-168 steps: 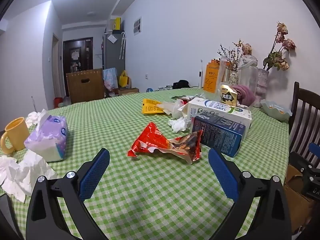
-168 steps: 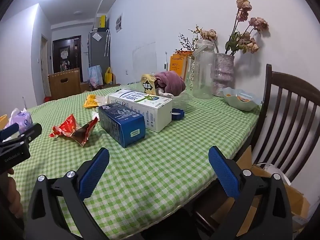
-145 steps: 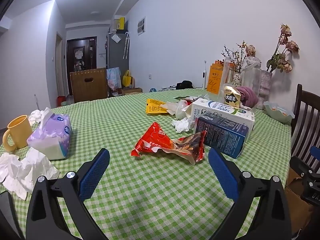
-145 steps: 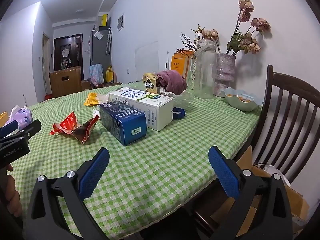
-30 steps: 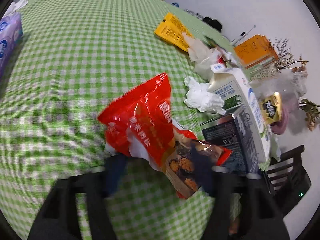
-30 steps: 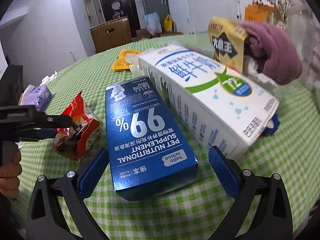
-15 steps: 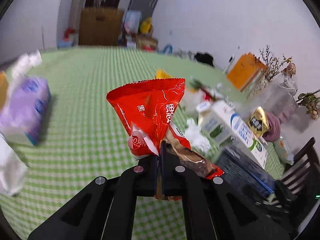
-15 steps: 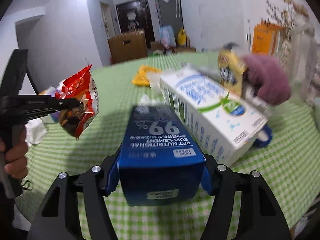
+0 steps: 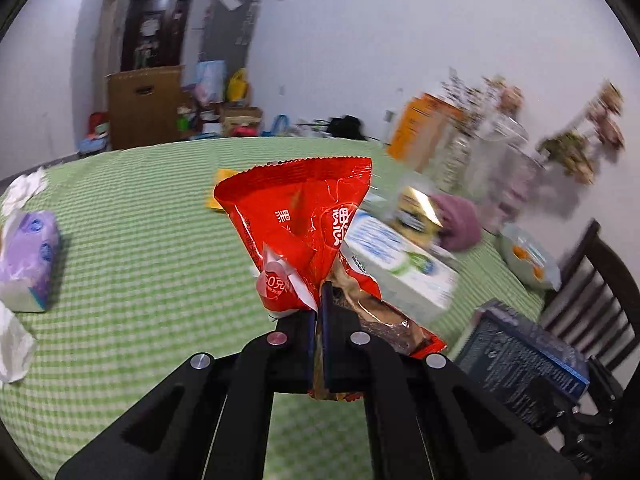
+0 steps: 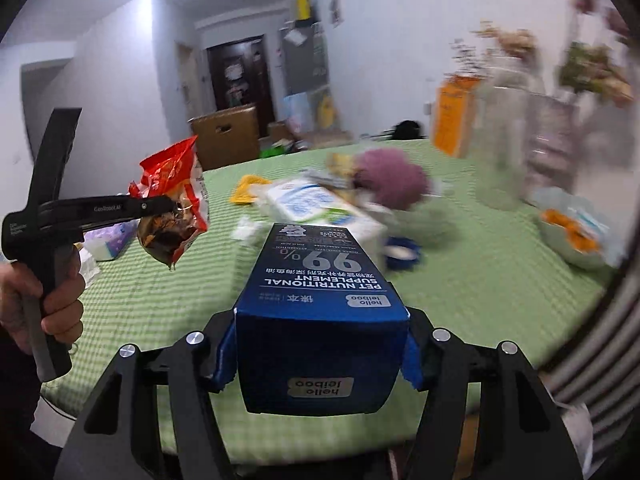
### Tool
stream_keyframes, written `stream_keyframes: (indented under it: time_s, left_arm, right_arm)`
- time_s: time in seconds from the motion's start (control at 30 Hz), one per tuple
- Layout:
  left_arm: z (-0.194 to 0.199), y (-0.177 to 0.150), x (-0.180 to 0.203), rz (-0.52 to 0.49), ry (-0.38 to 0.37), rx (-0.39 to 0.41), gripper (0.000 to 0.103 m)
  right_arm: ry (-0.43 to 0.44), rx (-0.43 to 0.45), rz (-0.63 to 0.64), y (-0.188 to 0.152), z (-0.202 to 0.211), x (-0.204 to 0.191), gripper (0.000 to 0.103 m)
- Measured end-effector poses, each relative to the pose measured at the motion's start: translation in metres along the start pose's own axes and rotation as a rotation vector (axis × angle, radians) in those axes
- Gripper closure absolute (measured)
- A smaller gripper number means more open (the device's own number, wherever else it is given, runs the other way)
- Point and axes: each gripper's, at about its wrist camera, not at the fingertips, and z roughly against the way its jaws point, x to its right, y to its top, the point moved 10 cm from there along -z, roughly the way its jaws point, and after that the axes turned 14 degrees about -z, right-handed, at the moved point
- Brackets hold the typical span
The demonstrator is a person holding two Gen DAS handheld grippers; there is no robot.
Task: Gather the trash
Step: 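Carry wrapper and blue carton to the cardboard box and release both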
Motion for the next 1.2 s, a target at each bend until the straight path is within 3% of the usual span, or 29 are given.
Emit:
stream_keyframes:
  time_s: [0.2, 0.4, 0.53, 0.67, 0.83, 1.03, 1.07, 1.17, 1.2]
  left_arm:
    - [-0.011, -0.006, 0.130, -0.170, -0.192, -0.006, 0.103]
    - [-0.031, -0.027, 0.238, -0.291, -0.335, -0.049, 0.103]
    - [-0.043, -0.051, 0.317, -0.409, -0.430, -0.096, 0.103]
    - [-0.065, -0.085, 0.370, -0.529, -0.491, -0.186, 0.102]
    - [-0.100, -0.137, 0.412, -0.650, -0.526, -0.323, 0.102]
    - [-0.138, -0.186, 0.427, -0.734, -0.519, -0.476, 0.094]
    - [-0.136, -0.194, 0.428, -0.749, -0.522, -0.494, 0.090]
    - [-0.131, -0.192, 0.427, -0.736, -0.557, -0.495, 0.058]
    - [-0.127, -0.188, 0.425, -0.726, -0.564, -0.477, 0.055]
  right_arm:
    - [-0.186, 0.040, -0.159, -0.030, 0.071, 0.116, 0.042]
    - [-0.347, 0.009, -0.295, -0.079, 0.128, 0.215, 0.042]
    - [-0.397, -0.063, -0.338, -0.116, 0.136, 0.248, 0.042]
    - [-0.418, -0.136, -0.371, -0.146, 0.133, 0.267, 0.042]
    - [-0.427, -0.215, -0.387, -0.164, 0.118, 0.287, 0.042]
    - [-0.421, -0.320, -0.384, -0.178, 0.088, 0.296, 0.041]
    - [-0.420, -0.335, -0.382, -0.180, 0.084, 0.297, 0.041]
    - [-0.414, -0.384, -0.374, -0.186, 0.073, 0.298, 0.041]
    - [-0.412, -0.393, -0.375, -0.186, 0.070, 0.299, 0.041]
